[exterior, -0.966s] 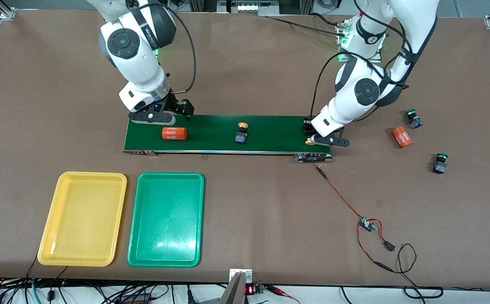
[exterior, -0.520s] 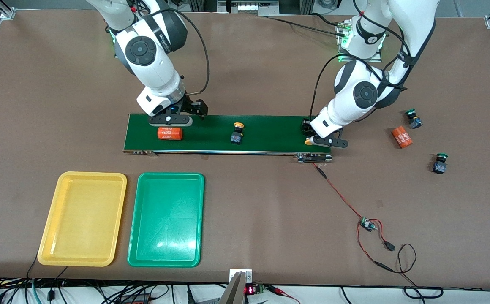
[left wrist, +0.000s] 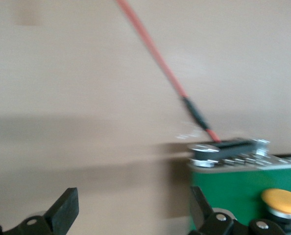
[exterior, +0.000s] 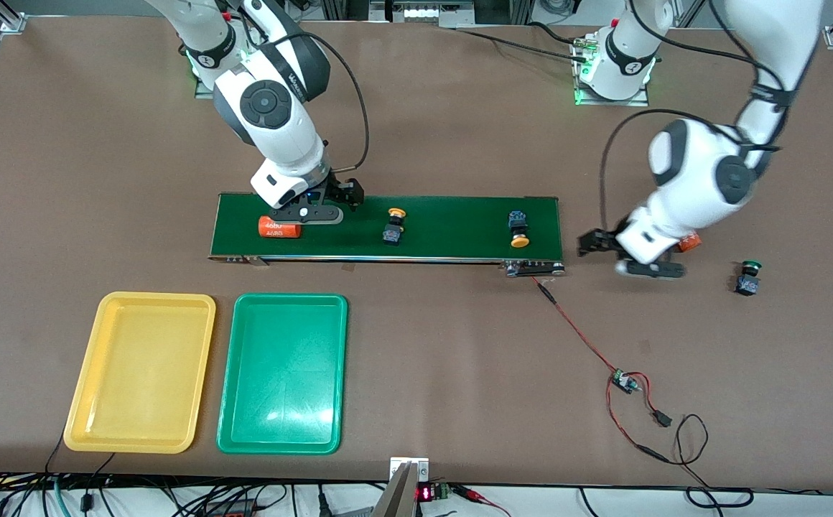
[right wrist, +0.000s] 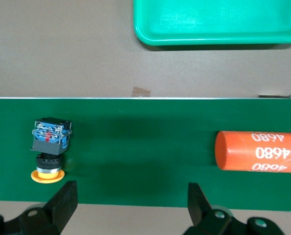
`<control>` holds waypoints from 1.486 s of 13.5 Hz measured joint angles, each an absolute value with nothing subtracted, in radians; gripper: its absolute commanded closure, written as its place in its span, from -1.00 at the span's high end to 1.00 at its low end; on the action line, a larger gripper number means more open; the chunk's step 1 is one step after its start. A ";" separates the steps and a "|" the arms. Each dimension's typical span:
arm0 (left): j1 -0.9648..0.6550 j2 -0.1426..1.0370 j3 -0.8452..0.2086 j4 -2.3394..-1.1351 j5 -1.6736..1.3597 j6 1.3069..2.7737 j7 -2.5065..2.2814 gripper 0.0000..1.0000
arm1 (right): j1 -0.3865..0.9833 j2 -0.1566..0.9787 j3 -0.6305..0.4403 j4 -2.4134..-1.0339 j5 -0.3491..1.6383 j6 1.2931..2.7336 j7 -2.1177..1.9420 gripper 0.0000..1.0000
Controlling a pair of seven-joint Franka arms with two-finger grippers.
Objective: Sort buttons by color to trays
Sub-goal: 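Grasp the button with the right gripper while the left gripper grasps a cell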
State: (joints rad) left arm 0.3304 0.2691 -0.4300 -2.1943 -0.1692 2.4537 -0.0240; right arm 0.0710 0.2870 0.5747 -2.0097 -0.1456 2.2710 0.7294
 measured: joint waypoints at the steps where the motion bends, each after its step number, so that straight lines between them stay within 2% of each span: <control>1: 0.380 0.270 -0.428 -2.194 -0.169 2.445 -0.013 1.00 | 0.072 0.295 0.574 -2.006 -0.148 2.271 0.735 1.00; 10: 0.628 0.310 -0.391 -2.249 -0.169 2.339 -0.007 1.00 | 0.089 0.345 0.559 -1.986 -0.186 2.271 0.829 1.00; 20: 0.682 0.289 -0.387 -2.315 -0.161 2.341 -0.069 1.00 | 0.113 0.400 0.540 -1.959 -0.205 2.270 0.857 1.00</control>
State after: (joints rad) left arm 0.6823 0.2891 -0.3866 -2.3153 -0.1608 2.3411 -0.0690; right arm 0.1131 0.3996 0.5401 -1.9593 -0.2054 2.2701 0.8570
